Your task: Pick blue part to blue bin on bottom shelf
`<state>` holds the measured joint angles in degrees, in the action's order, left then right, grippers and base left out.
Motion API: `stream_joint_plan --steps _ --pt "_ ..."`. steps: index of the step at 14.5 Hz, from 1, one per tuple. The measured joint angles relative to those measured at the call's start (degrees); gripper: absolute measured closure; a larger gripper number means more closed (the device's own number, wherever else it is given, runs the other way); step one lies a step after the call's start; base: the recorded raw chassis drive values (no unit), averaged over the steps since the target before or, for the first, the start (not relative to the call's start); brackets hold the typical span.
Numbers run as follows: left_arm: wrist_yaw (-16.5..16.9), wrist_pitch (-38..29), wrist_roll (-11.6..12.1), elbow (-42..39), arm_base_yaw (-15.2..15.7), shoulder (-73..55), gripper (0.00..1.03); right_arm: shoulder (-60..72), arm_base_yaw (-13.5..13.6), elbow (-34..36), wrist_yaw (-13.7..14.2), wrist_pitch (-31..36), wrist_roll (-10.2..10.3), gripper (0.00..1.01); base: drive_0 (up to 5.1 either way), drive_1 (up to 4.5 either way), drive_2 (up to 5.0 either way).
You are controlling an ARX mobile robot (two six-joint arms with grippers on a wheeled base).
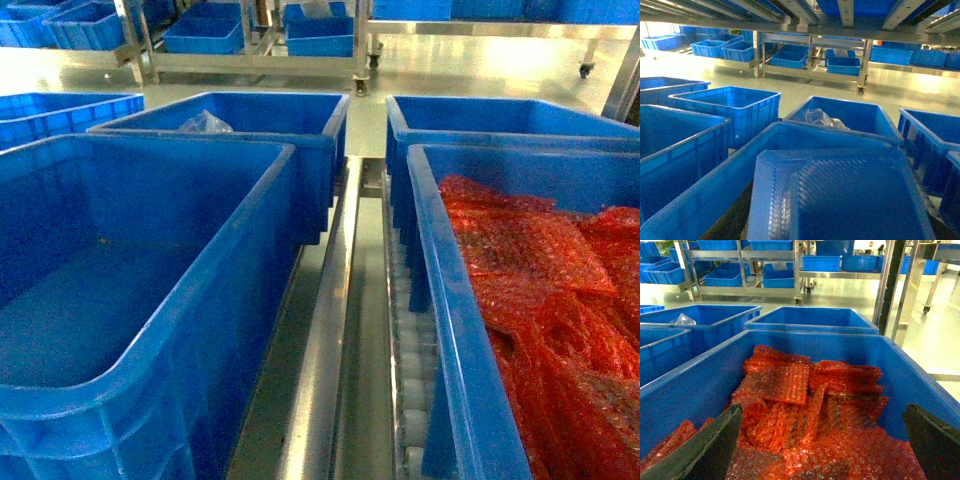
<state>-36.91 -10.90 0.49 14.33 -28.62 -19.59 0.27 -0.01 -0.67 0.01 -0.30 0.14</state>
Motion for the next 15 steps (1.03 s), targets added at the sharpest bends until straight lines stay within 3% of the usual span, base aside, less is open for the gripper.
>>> stream_joint_plan --steps 15 --pt "0.0 0.0 0.0 0.0 0.0 0.0 0.60 0.0 0.0 0.0 0.0 0.0 0.0 0.03 0.0 0.00 0.0"
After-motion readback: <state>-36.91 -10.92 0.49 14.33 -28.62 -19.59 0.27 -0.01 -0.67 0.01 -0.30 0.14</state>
